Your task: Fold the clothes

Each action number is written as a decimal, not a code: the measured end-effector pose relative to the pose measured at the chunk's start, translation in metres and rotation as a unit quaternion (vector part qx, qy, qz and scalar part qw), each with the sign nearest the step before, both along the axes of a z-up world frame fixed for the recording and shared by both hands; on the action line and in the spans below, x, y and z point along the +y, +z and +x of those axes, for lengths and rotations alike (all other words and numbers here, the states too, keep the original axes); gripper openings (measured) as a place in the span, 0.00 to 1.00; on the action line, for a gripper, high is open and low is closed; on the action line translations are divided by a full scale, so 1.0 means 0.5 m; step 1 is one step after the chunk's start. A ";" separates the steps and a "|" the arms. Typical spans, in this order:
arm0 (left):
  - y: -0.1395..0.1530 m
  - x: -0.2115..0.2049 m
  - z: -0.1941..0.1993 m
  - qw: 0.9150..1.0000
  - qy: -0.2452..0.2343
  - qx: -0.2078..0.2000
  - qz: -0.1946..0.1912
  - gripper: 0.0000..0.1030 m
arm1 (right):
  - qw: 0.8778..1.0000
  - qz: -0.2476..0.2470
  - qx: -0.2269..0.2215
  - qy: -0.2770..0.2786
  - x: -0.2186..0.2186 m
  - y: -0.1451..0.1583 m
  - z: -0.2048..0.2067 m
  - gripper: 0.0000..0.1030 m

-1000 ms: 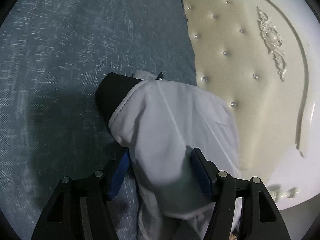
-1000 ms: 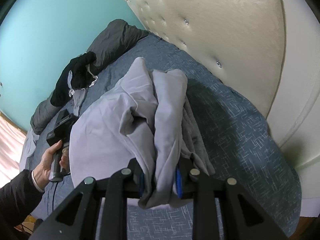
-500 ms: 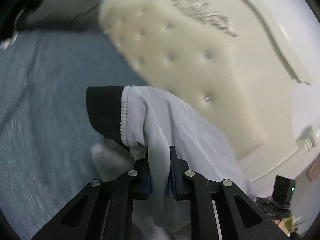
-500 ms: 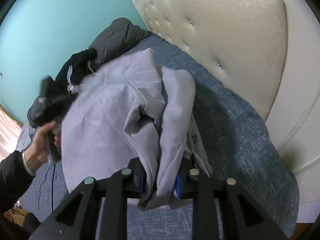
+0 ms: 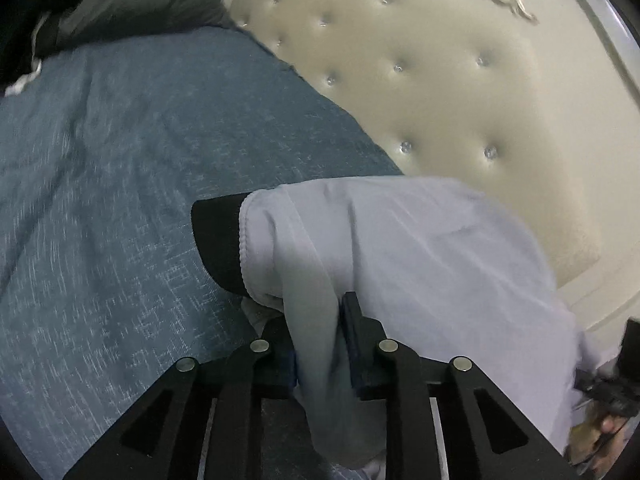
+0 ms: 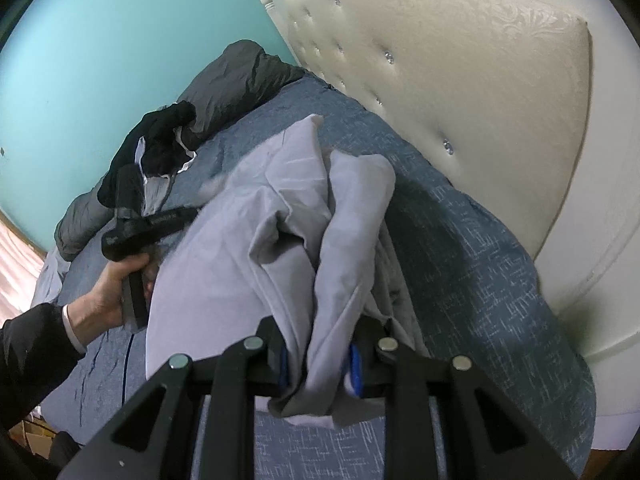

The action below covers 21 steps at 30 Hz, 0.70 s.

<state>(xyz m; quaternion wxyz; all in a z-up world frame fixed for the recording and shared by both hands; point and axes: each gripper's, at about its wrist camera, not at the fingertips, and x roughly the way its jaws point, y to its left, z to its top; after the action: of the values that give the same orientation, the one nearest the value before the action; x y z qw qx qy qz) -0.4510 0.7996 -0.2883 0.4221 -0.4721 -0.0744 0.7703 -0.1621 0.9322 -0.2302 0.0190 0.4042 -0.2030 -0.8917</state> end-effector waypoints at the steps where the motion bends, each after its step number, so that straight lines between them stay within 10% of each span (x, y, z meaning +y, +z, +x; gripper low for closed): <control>1: 0.004 -0.011 -0.006 1.000 0.004 -0.009 0.006 0.29 | 1.000 -0.001 -0.001 -0.002 0.000 0.000 -0.001 0.20; 10: 0.088 -0.103 0.017 0.999 0.023 0.008 0.024 0.43 | 1.000 -0.011 -0.003 -0.018 0.004 0.013 0.015 0.21; 15: 0.139 -0.101 0.143 0.997 -0.052 0.038 0.041 0.43 | 0.998 0.012 0.001 -0.062 0.021 0.053 0.036 0.55; 19: 0.159 -0.093 0.222 0.994 -0.090 0.042 0.048 0.43 | 0.995 0.028 0.051 -0.084 0.021 0.114 0.063 0.54; 21: 0.164 -0.083 0.250 0.993 -0.101 0.053 0.041 0.43 | 0.992 0.054 0.073 -0.086 0.004 0.147 0.065 0.36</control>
<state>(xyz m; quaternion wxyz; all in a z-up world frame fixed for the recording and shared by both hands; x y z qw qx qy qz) -0.3259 0.7581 -0.2061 0.5201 -0.4180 -0.0358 0.7440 -0.1297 0.9342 -0.1567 -0.0648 0.3196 -0.1862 -0.9268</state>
